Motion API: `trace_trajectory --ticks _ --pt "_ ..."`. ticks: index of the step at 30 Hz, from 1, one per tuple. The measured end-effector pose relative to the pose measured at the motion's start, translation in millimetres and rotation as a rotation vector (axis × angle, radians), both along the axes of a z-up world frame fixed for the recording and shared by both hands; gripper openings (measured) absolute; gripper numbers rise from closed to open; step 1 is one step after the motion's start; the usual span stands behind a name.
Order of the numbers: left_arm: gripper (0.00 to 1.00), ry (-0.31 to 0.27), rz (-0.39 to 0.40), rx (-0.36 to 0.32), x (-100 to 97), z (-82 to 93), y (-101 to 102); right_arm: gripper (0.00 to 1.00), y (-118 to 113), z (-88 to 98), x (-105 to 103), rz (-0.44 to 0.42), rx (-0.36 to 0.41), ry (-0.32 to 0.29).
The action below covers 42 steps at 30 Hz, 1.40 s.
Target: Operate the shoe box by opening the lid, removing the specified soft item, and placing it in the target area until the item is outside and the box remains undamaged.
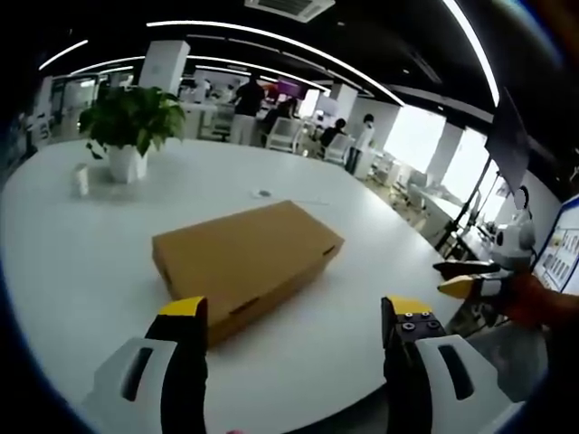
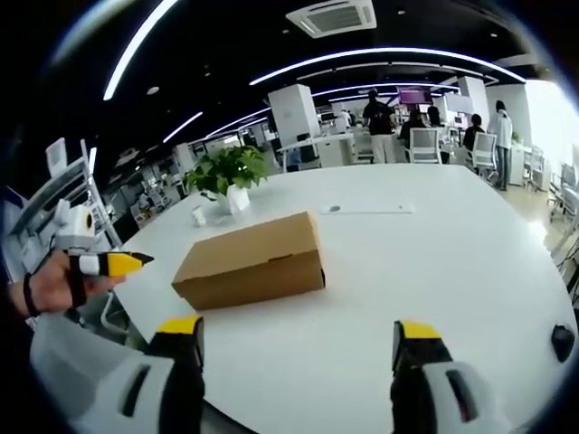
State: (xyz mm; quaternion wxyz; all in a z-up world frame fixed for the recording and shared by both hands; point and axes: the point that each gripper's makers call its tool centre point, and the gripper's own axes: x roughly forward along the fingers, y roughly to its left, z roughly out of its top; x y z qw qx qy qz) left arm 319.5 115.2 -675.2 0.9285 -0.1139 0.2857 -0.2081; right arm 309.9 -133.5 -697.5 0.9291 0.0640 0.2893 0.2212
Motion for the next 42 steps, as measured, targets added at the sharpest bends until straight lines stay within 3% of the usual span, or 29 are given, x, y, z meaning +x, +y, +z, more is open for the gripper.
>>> trace_trajectory --ticks 13,28,36,42 --pt "0.81 0.014 -0.006 -0.004 -0.2 -3.3 0 0.85 0 0.3 2 0.013 -0.012 -0.002" --pt "0.81 0.043 0.033 -0.037 3.9 -8.3 7 0.83 18 -8.0 -2 0.089 -0.036 0.028" --pt "0.82 0.067 0.036 -0.064 2.4 -9.2 7 0.83 26 -13.4 11 0.113 -0.038 0.034" --pt "0.83 0.058 0.008 -0.025 10.7 -10.2 14 0.82 32 -14.6 19 0.121 -0.016 0.046"
